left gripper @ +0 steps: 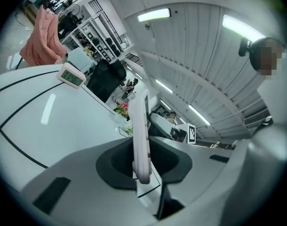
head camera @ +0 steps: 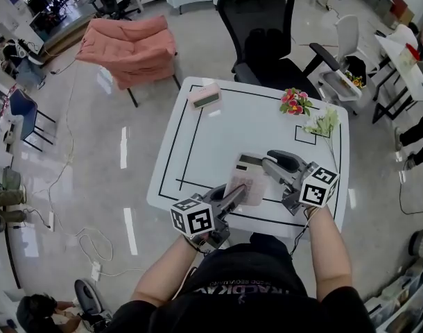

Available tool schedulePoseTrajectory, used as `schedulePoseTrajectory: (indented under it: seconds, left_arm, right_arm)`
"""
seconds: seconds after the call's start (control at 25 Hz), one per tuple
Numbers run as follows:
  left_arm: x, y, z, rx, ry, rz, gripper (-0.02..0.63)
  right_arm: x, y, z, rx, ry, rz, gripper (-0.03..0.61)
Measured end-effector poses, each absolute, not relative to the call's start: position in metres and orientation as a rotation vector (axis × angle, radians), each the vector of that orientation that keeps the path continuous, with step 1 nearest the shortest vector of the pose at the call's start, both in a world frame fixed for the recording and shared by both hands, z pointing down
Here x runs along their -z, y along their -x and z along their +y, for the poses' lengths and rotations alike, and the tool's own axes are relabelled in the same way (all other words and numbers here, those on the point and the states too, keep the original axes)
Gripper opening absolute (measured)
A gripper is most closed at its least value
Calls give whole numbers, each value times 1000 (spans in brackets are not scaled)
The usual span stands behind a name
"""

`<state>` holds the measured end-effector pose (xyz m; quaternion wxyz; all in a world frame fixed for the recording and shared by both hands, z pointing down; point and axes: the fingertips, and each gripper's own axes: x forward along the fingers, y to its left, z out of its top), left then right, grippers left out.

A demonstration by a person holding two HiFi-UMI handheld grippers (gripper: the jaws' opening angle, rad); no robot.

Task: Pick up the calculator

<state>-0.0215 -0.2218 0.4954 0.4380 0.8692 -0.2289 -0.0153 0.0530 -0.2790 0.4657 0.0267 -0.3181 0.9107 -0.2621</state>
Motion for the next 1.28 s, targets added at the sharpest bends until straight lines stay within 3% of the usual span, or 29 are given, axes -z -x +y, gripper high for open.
schedulePoseTrajectory:
  seconds: [0.48, 0.64, 1.28]
  left_arm:
    - [-482, 48, -223, 77, -2225, -647, 66]
    - [-472, 57, -223, 86, -2272, -690, 66]
    - [-439, 79, -181, 27, -2449, -741, 66]
  right_arm:
    - [-453, -84, -273, 668, 1350, 2649, 127]
    - [-437, -85, -258, 468, 1521, 2676, 2]
    - [-405, -72, -154, 318, 1729, 2598, 2]
